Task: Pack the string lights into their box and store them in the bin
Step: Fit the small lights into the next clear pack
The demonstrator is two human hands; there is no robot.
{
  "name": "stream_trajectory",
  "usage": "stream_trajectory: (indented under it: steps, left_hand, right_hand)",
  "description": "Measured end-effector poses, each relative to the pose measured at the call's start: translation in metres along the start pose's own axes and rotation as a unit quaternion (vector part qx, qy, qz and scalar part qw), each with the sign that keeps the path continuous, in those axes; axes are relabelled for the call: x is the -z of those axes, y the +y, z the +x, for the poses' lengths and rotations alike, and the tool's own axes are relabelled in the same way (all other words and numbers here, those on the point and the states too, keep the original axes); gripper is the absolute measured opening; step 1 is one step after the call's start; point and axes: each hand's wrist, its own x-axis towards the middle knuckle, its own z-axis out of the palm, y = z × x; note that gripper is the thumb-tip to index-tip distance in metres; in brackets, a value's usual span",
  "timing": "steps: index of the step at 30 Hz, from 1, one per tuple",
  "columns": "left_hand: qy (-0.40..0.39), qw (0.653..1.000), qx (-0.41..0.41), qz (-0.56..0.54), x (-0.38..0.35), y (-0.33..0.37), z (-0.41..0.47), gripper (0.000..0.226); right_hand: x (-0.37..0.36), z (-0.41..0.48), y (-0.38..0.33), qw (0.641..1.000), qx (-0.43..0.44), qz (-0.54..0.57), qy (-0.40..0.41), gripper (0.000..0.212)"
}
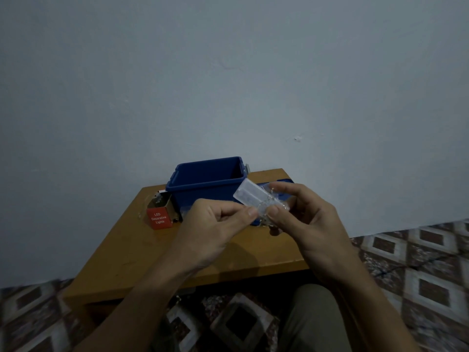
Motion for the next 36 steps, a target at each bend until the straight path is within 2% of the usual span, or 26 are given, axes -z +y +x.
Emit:
stream_trajectory:
  steps: [8, 13, 18, 20, 23, 26, 31, 33, 36]
  left_hand:
    - [-0.019, 0.994, 0.058, 0.092, 0.001, 0.007, -0.006, 0.018]
    - [-0.098, 0.975, 0.121, 0.16, 0.008, 0.016, -0.008, 0.019]
    - [-0.068, 0.956, 0.087, 0.271, 0.016, 0.026, -0.01, 0.022]
    - [-0.073, 0.956, 0.062, 0.276, 0.021, 0.035, -0.012, 0.021]
    - [-0.097, 0.957, 0.028, 0.274, 0.03, 0.05, -0.014, 0.019]
    - [-0.11, 0.941, -0.013, 0.319, 0.037, 0.062, -0.011, 0.019]
    - [-0.082, 0.915, -0.153, 0.364, 0.045, 0.067, 0.009, 0.017]
    - [-0.105, 0.923, -0.151, 0.338, 0.046, 0.063, 0.021, 0.013]
    - [-0.16, 0.942, -0.104, 0.275, 0.048, 0.054, 0.038, 0.012]
  right_hand:
    - [0.0, 0.001, 0.002, 0.998, -0.018, 0.02, 0.055, 0.019]
    - [0.0, 0.001, 0.002, 0.997, -0.022, -0.025, 0.071, 0.016]
    - [0.002, 0.003, 0.005, 0.995, -0.024, -0.054, 0.077, 0.014]
    - [0.004, 0.002, 0.004, 0.996, -0.022, -0.058, 0.071, 0.014]
    - [0.005, 0.001, 0.002, 0.996, -0.012, -0.076, 0.039, 0.015]
    - [0.002, -0.001, -0.001, 0.994, -0.008, -0.107, -0.006, 0.015]
    - [0.003, -0.005, -0.009, 0.987, -0.023, -0.11, -0.111, 0.014]
    - [0.005, -0.006, -0.011, 0.985, -0.034, -0.073, -0.152, 0.013]
    - [0.008, -0.007, -0.012, 0.98, -0.053, 0.015, -0.19, 0.018]
